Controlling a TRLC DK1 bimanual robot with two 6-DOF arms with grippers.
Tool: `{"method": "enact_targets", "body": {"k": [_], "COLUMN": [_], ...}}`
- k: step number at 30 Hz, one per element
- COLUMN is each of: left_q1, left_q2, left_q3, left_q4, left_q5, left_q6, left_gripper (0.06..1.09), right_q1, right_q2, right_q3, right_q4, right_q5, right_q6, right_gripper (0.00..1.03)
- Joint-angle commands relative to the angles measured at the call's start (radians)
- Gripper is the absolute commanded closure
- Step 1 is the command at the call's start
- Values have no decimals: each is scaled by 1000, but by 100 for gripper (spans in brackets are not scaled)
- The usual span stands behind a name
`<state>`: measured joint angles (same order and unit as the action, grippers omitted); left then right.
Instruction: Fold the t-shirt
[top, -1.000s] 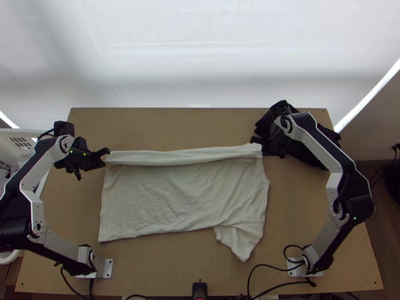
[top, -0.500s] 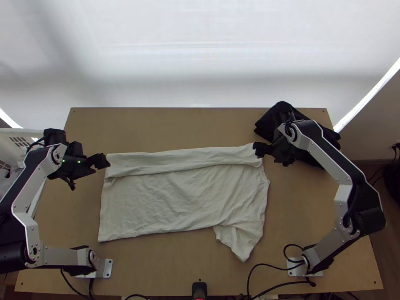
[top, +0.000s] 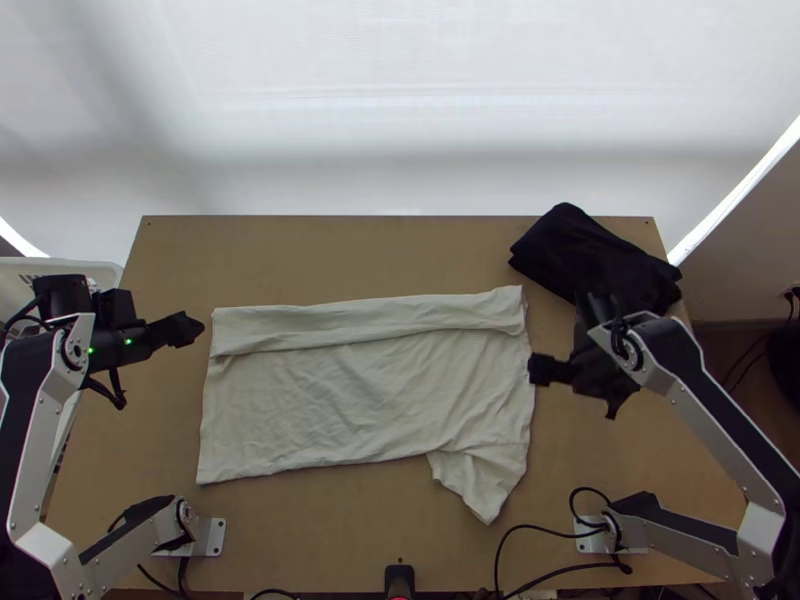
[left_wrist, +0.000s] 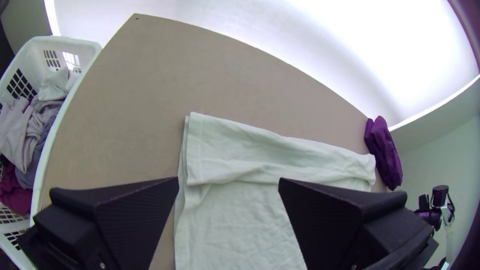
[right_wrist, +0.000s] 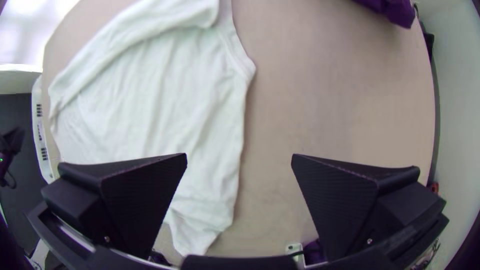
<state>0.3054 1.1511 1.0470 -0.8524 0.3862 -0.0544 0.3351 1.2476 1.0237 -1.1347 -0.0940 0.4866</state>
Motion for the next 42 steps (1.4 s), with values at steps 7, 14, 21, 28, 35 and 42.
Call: {"method": "enact_targets", "body": {"k": [7,14,21,28,35,42], "left_q1": [-12,-14,-11,-6,-6,-32], "left_q2": [-13,-34,-39,-37,-21,-30], "left_q3": [-27,-27,-16,-5,47,25], "left_q4": [-30,-50,-63,-89,-316,-585], "left_q5": [14,14,13,11,11,-53], "left_q6": [7,4,5,24,272,570], "left_gripper": [11,11,11,11,11,12], "right_q1": [193,228,222,213,189,188], "right_q2": [-33,-77,-4,41,44,18], "right_q3": [-224,-330,-350,-372,-392,-402], "right_q4": [-100,89,174,240,260,271], "right_q5": [-145,-159,-159,-159,-159,-159], "right_q6": [50,53,40,26,14,-5], "right_gripper": [15,49,50,78,81,100]}}
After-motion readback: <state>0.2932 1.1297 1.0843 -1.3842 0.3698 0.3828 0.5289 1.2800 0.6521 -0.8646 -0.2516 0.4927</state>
